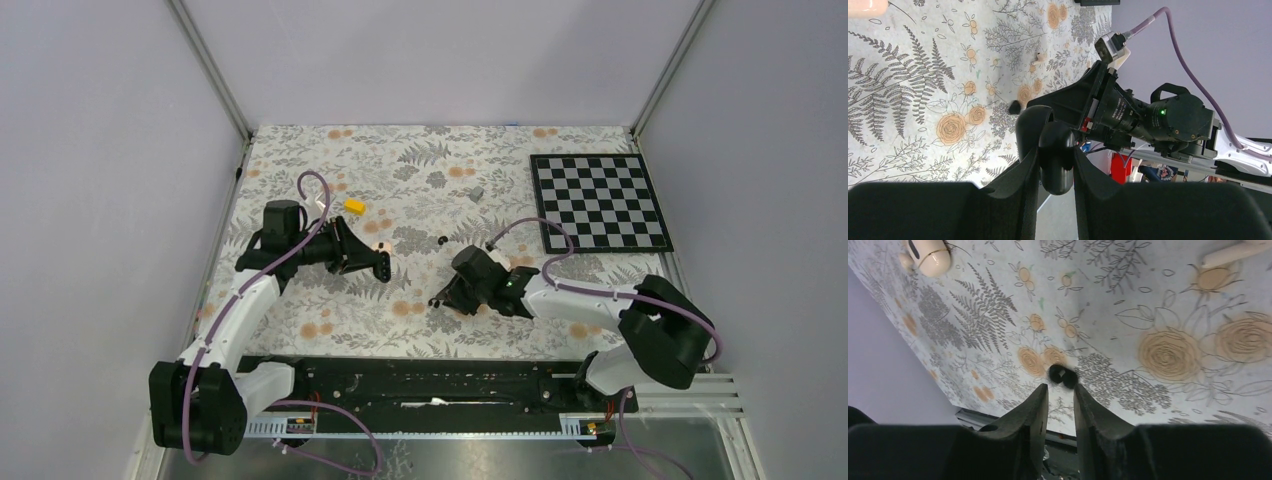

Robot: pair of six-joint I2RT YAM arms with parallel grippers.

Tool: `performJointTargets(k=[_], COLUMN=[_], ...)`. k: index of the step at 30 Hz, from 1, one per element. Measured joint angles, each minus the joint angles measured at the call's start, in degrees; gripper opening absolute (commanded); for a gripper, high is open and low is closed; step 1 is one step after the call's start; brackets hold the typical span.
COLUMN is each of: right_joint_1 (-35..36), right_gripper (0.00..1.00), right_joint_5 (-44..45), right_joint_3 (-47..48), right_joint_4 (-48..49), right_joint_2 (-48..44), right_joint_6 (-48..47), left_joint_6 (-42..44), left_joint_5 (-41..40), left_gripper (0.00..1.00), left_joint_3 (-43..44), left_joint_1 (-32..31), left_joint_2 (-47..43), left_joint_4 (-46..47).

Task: Insert the wireless bluetooth earbuds into the charging case
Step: Pick up the earbud from the center of the board.

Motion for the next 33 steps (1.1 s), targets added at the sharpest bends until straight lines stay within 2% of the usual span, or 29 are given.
performJointTargets(k=[6, 10, 13, 17, 19, 23, 27, 33], right_joint_1=[0.79, 0.79, 0.79, 0.9, 1.9, 8.83, 13.33, 5.42], right_gripper=[0.35, 0.38, 0.39, 0.39, 0.4, 0.38, 0.36, 0.35], right_joint_5=[0.63, 0.59, 0.35, -1.05, -0.02, 6.93, 7.87, 4.63], right_joint_3=[1.49, 1.57, 2.99, 10.21, 17.16, 32.85, 32.52, 25.51], right_joint_4=[1.46, 1.46, 0.04, -5.92, -11.37, -21.62, -23.54, -23.06], right_joint_2=[3.19, 3.48, 3.48, 3.96, 6.1, 14.29, 15.39, 14.64], right_joint_6=[2.1, -1.64, -8.87, -22.16, -29.62, -41.83, -46.56, -48.78], left_joint_6=[0.42, 0.74, 0.85, 1.2, 1.38, 2.91, 4.9, 6.34], left_joint_5=[-0.02, 0.0, 0.0, -0.24, -0.61, -1.79, -3.28, -3.8], left_gripper=[0.0, 0.0, 0.0, 0.0, 0.0, 0.0, 0.0, 0.0], left_joint_3=[-0.52, -0.87, -0.87, -0.87, -0.85, -0.74, -0.74, -2.62], left_joint_1=[0.02, 0.02, 0.02, 0.02, 0.02, 0.2, 0.52, 0.52], left_joint_2=[-0.07, -0.07, -0.11, -0.15, -0.22, -0.94, -3.13, -6.51], left_joint_4=[0.0, -0.07, -0.09, -0.44, -0.85, -3.23, -6.54, -9.18])
